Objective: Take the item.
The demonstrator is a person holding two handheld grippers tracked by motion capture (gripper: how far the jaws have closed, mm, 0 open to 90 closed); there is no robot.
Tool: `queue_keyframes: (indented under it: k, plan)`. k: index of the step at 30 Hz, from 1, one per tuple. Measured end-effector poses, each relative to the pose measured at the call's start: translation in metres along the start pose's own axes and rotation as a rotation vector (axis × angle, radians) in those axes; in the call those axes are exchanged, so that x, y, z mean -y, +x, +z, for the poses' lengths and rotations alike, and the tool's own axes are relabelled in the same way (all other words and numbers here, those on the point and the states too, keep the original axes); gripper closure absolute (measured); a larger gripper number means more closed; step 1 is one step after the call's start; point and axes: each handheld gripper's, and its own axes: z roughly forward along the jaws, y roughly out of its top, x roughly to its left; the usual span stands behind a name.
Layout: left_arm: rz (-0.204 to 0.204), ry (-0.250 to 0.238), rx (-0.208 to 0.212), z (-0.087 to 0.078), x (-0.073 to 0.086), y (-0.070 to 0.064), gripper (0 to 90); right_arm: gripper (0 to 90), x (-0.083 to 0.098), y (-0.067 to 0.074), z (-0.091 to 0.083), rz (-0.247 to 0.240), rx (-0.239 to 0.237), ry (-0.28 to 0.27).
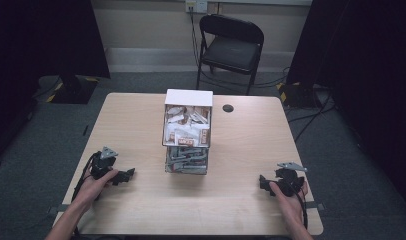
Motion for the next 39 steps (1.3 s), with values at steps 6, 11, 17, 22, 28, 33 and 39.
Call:
queue_keyframes:
  k: [6,11,17,22,28,33,39]
  plan:
    - [-0.001,-0.002,-0.001,0.000,0.000,0.000,0.0,1.2,-0.001,0.000,0.000,-0.005,-0.007,0.001]
    - [-0.002,-0.003,0.000,0.000,0.000,0.000,0.0,14.0,-0.004,0.003,-0.006,-0.036,-0.044,-0.021]
    - [-0.002,-0.003,0.000,0.000,0.000,0.000,0.0,19.9,-0.005,0.005,-0.010,-0.027,-0.082,-0.049]
    - [-0.002,-0.003,-0.001,0.000,0.000,0.000,0.0,24.5,-0.007,0.009,-0.013,-0.026,-0.138,-0.069]
    - [-0.002,-0.002,0.000,0.000,0.000,0.000,0.0,30.4,-0.011,0.016,-0.019,-0.054,-0.192,-0.083]
    - [-0.002,-0.003,0.000,0.000,0.000,0.000,0.0,34.4,-0.014,0.021,-0.024,-0.067,-0.234,-0.093]
    - [-0.002,-0.002,0.000,0.000,0.000,0.000,0.0,37.8,-0.017,0.023,-0.029,-0.071,-0.274,-0.105]
